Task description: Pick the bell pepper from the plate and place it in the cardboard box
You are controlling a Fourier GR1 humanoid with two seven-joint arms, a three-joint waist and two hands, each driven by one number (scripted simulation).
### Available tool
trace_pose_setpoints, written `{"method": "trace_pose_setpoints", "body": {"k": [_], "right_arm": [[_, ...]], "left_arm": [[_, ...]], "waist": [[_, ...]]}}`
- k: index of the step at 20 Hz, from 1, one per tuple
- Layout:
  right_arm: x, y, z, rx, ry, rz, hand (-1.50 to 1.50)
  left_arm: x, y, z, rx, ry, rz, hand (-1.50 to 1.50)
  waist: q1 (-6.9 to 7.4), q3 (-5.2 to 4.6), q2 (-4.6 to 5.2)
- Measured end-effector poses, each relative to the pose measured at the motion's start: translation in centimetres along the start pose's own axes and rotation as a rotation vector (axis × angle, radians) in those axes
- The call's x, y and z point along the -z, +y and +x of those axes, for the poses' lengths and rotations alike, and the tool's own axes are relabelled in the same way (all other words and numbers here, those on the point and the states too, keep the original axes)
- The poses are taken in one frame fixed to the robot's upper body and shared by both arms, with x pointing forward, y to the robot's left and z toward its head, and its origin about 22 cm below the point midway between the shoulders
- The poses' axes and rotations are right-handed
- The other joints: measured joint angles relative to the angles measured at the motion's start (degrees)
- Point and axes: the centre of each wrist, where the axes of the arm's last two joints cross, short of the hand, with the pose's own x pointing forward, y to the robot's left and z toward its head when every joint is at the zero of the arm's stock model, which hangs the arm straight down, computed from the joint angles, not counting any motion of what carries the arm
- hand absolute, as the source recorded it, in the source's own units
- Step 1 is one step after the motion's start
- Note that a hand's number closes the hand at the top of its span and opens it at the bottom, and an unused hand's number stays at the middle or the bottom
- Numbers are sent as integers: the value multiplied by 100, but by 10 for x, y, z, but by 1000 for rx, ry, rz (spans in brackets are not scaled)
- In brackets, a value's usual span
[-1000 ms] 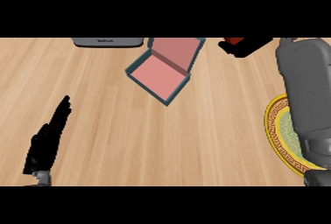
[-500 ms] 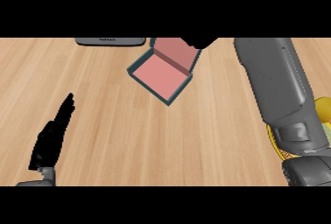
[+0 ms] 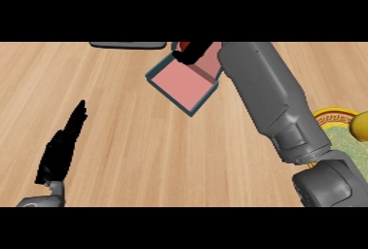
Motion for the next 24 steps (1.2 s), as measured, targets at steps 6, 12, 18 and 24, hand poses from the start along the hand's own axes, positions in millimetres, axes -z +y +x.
{"method": "trace_pose_setpoints", "body": {"k": [6,12,18,24], "right_arm": [[5,31,-6,23,98,31,-150],[1,51,-19,80,121,13,-150],[1,37,-25,294,113,-160,-150],[-5,14,-45,543,103,-325,-150]], "left_arm": [[6,-5,7,2,-18,-12,0],[10,-6,13,9,-31,-27,0],[10,-9,12,4,-31,-24,0],[5,-7,9,0,-28,-17,0]], "waist": [[109,-2,48],[190,0,77],[191,5,87],[156,9,75]]}}
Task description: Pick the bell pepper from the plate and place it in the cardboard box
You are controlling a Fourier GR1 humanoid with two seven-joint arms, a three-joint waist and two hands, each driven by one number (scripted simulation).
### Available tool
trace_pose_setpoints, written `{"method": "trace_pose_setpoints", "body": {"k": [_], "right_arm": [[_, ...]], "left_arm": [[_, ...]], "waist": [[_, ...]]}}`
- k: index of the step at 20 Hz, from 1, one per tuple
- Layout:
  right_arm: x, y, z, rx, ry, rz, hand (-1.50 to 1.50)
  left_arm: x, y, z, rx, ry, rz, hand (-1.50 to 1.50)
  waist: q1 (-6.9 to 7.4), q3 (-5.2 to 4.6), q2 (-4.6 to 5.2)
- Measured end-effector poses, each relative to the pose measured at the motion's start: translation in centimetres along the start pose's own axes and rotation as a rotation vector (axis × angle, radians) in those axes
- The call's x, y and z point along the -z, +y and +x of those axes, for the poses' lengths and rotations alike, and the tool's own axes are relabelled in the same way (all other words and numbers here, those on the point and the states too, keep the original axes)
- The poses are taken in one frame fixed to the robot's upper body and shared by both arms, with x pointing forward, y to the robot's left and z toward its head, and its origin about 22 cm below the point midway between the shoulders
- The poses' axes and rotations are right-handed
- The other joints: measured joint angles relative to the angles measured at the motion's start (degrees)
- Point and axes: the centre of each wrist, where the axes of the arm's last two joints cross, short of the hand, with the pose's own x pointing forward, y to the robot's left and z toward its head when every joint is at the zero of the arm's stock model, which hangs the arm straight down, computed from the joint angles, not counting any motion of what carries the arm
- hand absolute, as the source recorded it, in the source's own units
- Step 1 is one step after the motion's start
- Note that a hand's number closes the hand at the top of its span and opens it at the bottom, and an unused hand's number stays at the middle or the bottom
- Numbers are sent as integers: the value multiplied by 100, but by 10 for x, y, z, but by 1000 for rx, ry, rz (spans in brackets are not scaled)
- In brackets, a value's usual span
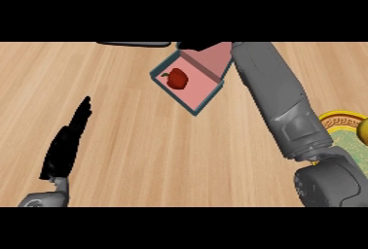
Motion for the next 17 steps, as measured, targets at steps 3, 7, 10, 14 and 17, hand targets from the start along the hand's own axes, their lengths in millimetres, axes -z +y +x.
{"method": "trace_pose_setpoints", "body": {"k": [3,7,10,14,17], "right_arm": [[3,-30,-4,92,2,-73,-150],[2,-82,-18,148,27,-190,-150],[-5,-123,-31,170,40,-255,-150],[-21,-176,-50,195,40,-299,-150],[-35,-210,-61,191,27,-300,-150]], "left_arm": [[1,0,1,6,0,5,0],[-3,-1,1,1,2,6,0],[-4,0,0,1,3,4,0],[-2,3,2,2,-2,9,0],[0,7,5,4,-6,9,0]], "waist": [[-19,1,6],[-34,1,5],[-46,3,9],[-53,7,18],[-44,11,27]]}}
